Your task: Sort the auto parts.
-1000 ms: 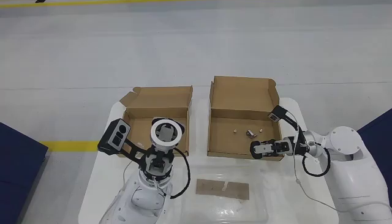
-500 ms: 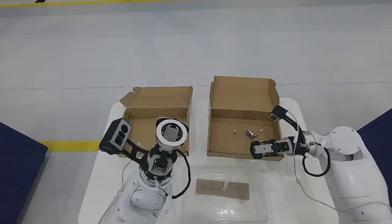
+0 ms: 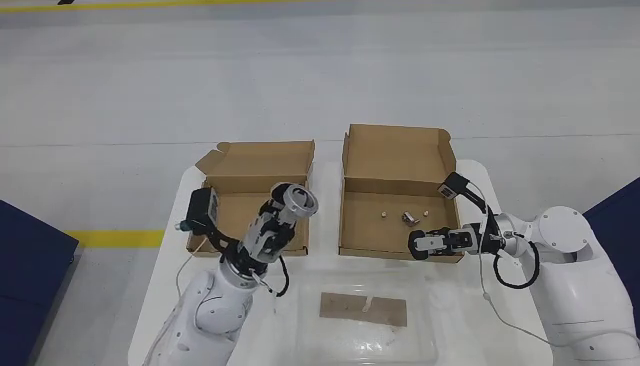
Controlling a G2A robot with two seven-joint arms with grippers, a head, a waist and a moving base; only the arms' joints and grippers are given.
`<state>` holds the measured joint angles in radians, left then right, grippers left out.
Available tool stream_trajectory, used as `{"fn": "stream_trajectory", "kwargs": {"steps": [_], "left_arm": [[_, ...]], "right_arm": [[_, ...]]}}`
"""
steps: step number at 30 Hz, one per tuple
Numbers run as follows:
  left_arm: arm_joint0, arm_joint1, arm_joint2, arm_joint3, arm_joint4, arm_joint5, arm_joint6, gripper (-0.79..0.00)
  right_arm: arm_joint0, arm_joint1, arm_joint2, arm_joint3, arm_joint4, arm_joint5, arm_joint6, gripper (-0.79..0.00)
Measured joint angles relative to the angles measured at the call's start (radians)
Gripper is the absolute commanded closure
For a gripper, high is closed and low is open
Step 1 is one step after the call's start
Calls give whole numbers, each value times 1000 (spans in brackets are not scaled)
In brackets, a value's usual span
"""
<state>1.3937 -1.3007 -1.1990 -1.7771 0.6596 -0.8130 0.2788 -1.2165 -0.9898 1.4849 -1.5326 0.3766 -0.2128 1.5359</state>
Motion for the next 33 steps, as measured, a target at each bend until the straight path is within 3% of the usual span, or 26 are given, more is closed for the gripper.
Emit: {"fn": "stream_trajectory", "kwargs": {"steps": [5, 13, 18, 25, 33], "left_arm": [[31, 6, -54, 10, 23, 35, -5, 0], [34, 6, -60, 4, 23, 39, 9, 0], [19, 10, -76, -20, 55, 182, -116, 0], [8, 16, -119, -70, 64, 470, -363, 0], [10, 16, -120, -74, 64, 485, -368, 0]], "right_arm": [[0, 0, 0, 0, 0, 0, 0, -785], [0, 0, 0, 0, 0, 0, 0, -785], [0, 0, 0, 0, 0, 0, 0, -785], [0, 0, 0, 0, 0, 0, 0, -785], [0, 0, 0, 0, 0, 0, 0, -785]]}}
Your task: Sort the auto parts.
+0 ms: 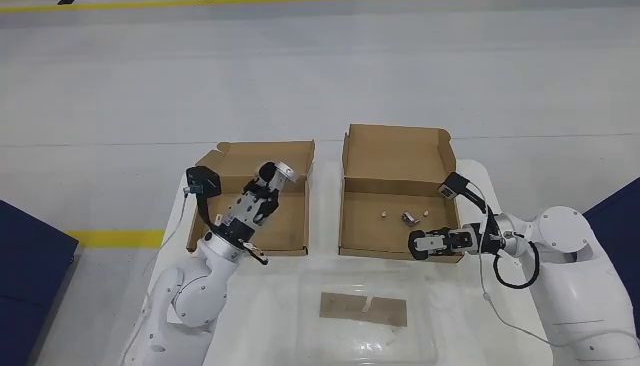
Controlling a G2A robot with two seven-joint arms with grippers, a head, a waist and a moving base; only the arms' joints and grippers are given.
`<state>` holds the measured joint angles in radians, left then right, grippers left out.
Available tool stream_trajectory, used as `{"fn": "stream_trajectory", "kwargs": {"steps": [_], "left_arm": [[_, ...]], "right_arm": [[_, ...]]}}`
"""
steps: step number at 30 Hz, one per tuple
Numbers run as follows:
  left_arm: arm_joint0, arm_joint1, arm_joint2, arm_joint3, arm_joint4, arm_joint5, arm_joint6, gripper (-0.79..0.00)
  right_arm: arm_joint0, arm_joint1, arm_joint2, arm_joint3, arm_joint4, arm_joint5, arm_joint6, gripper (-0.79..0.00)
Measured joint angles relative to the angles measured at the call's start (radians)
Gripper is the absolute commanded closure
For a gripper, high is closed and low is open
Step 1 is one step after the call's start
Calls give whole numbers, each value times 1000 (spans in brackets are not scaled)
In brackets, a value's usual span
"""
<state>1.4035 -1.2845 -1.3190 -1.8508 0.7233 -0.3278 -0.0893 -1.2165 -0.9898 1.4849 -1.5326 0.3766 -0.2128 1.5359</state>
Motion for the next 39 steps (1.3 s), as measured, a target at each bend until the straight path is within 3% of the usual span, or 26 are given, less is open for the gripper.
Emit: {"fn": "stream_trajectory", "kwargs": {"steps": [3, 10, 13, 22, 27, 34, 39], "left_arm": [[-15, 1, 4, 5, 30, 65, -72, 0], [-129, -5, 36, 47, 56, 366, -369, 0], [-156, -8, 50, 68, 61, 480, -436, 0], [-153, -8, 49, 73, 58, 462, -430, 0], [-221, -17, 72, 137, 77, 620, -510, 0], [-414, -36, 165, 321, 173, 883, -771, 0], [-446, -40, 183, 358, 186, 916, -805, 0]], "right_arm": [[0, 0, 0, 0, 0, 0, 0, -785], [0, 0, 0, 0, 0, 0, 0, -785], [0, 0, 0, 0, 0, 0, 0, -785], [0, 0, 0, 0, 0, 0, 0, -785], [0, 0, 0, 0, 0, 0, 0, -785], [0, 0, 0, 0, 0, 0, 0, -785], [0, 0, 0, 0, 0, 0, 0, -785]]}}
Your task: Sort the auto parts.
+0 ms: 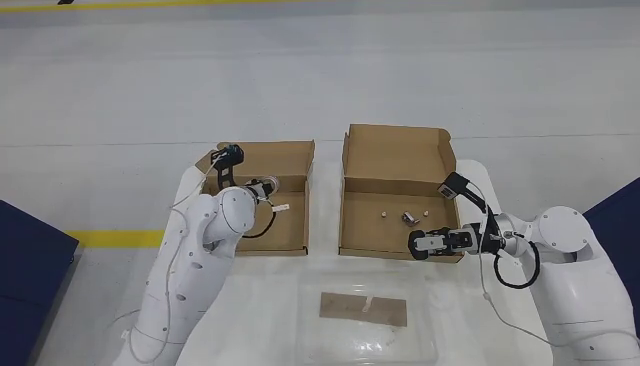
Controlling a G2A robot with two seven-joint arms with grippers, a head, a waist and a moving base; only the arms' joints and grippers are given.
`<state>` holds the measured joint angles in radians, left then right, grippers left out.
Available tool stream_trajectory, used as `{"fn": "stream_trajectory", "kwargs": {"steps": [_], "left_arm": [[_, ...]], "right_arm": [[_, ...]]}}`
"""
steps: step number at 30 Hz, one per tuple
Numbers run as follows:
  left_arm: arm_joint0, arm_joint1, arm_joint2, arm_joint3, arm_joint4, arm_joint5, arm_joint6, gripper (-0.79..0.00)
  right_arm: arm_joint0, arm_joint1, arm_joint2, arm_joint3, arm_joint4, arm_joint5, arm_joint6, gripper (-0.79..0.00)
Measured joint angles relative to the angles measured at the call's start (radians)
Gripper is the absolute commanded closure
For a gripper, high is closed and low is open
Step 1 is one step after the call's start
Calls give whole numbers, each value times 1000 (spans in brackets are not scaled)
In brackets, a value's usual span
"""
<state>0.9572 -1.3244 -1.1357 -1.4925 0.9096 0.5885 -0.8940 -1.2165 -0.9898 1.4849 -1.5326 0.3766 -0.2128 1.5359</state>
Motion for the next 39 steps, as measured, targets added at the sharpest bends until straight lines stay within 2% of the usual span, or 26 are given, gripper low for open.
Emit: {"fn": "stream_trajectory", "kwargs": {"steps": [6, 9, 12, 16, 20, 24, 33, 39], "left_arm": [[4, 0, 1, 12, 8, 0, 4, 0], [-31, -4, 30, 61, 46, 26, -46, 0], [-99, -14, 74, 142, 82, 64, -138, 0], [-206, -38, 152, 301, 102, 74, -262, 0], [-290, -69, 212, 472, 74, 36, -301, 0], [-341, -96, 246, 609, 48, 51, -287, 0], [-324, -95, 226, 606, 17, 25, -259, 0], [-362, -115, 230, 690, -34, -1, -250, 0]], "right_arm": [[0, 0, 0, 0, 0, 0, 0, -785], [0, 0, 0, 0, 0, 0, 0, -785], [0, 0, 0, 0, 0, 0, 0, -785], [0, 0, 0, 0, 0, 0, 0, -785], [0, 0, 0, 0, 0, 0, 0, -785], [0, 0, 0, 0, 0, 0, 0, -785], [0, 0, 0, 0, 0, 0, 0, -785], [0, 0, 0, 0, 0, 0, 0, -785]]}}
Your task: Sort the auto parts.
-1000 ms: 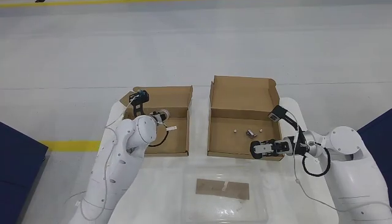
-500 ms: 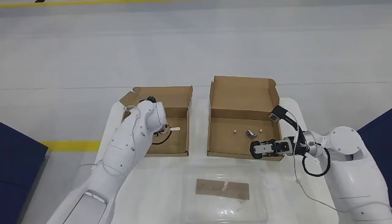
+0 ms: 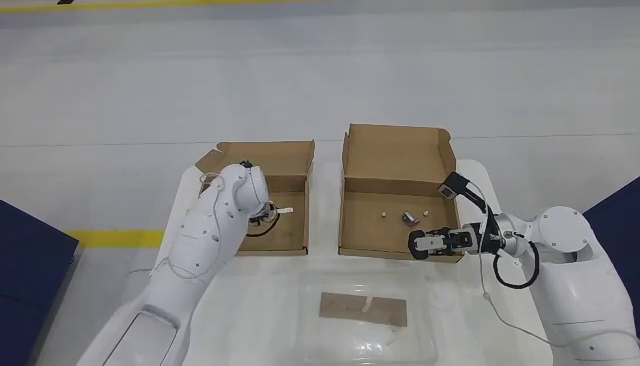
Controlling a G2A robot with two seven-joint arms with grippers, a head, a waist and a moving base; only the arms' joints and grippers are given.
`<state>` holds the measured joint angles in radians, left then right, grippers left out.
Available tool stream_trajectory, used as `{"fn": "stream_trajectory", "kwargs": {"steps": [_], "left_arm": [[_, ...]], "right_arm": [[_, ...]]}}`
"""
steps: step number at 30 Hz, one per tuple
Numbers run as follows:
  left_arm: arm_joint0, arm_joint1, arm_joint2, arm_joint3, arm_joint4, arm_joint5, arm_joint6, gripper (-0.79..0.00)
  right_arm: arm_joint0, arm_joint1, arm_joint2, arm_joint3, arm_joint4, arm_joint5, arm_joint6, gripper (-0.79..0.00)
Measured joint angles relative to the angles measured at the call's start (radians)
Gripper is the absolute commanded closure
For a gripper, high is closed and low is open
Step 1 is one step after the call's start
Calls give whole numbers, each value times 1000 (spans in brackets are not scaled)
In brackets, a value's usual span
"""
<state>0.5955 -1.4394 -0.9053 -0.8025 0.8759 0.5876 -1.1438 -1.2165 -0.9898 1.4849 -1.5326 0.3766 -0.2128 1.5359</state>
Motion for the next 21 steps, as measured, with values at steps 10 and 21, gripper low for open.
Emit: {"fn": "stream_trajectory", "kwargs": {"steps": [10, 21], "left_arm": [[-90, -66, 55, 227, -75, -22, 39, 0], [-150, -125, 84, 404, -130, -54, 88, 0]], "right_arm": [[0, 0, 0, 0, 0, 0, 0, -785], [0, 0, 0, 0, 0, 0, 0, -785]]}}
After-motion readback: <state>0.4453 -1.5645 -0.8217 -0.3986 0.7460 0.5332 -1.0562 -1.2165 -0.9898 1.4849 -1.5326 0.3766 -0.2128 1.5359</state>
